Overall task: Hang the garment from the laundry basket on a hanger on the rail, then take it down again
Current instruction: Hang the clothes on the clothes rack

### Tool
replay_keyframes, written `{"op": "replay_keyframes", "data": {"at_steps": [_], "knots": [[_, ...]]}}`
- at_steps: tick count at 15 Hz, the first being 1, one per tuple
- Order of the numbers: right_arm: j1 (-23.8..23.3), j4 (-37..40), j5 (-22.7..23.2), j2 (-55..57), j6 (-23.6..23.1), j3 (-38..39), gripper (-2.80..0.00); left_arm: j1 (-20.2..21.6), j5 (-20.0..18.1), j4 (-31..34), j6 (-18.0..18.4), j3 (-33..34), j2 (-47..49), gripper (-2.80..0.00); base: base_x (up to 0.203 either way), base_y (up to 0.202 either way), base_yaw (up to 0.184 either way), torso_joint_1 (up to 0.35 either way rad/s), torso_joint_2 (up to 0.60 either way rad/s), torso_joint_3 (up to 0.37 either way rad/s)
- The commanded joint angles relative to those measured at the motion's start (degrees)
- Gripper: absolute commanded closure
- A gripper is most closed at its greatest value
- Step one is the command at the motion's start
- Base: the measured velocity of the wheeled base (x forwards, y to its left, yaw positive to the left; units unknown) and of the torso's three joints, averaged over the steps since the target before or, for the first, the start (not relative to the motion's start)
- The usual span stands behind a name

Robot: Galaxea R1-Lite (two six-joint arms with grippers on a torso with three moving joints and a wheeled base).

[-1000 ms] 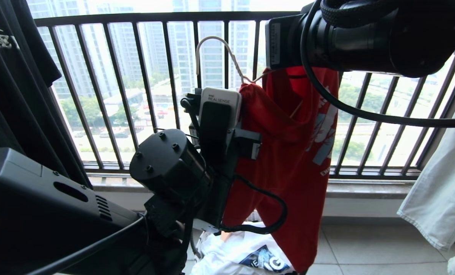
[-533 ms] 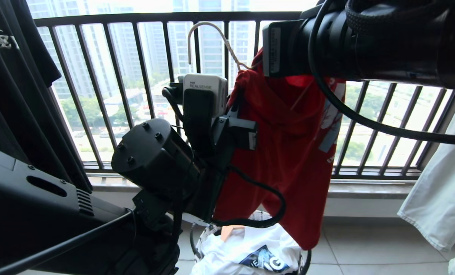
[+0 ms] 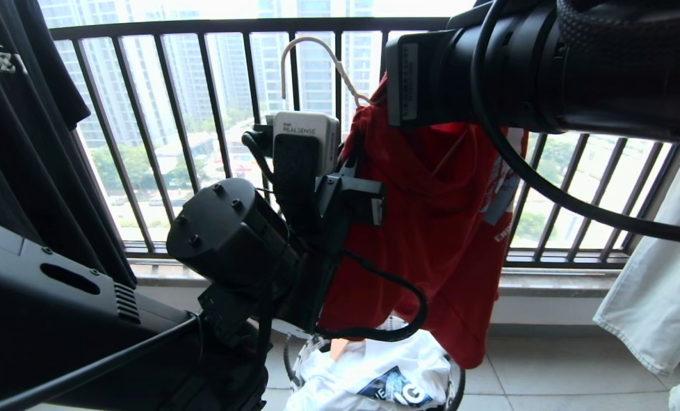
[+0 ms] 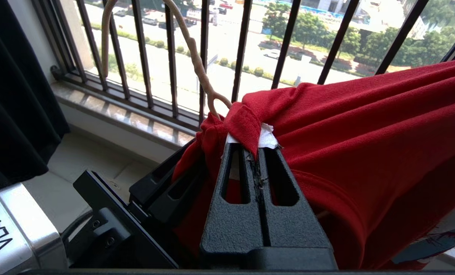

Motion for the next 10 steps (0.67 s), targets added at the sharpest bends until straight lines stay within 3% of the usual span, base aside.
{"op": "replay_keyframes", "data": {"at_steps": [1, 6, 10], "knots": [[0.2, 0.3, -0.3, -0.3, 0.0, 0.0, 0.00, 0.0, 0.2, -0.5, 0.1, 0.0, 0.3, 0.00, 0.000, 0.000, 0.000, 0.000, 0.00, 0.000], [0.7, 1.3, -0.3, -0.9, -0.2, -0.9, 0.00, -0.6, 0.2, -0.5, -0.1, 0.4, 0.1, 0.00, 0.000, 0.000, 0.000, 0.000, 0.00, 0.000], [0.8, 4.6, -0.5, -0.3, -2.7, -6.6, 0.00, -3.1, 0.2, -0.5, 0.0, 1.6, -0.3, 0.00, 0.000, 0.000, 0.000, 0.000, 0.00, 0.000]]}}
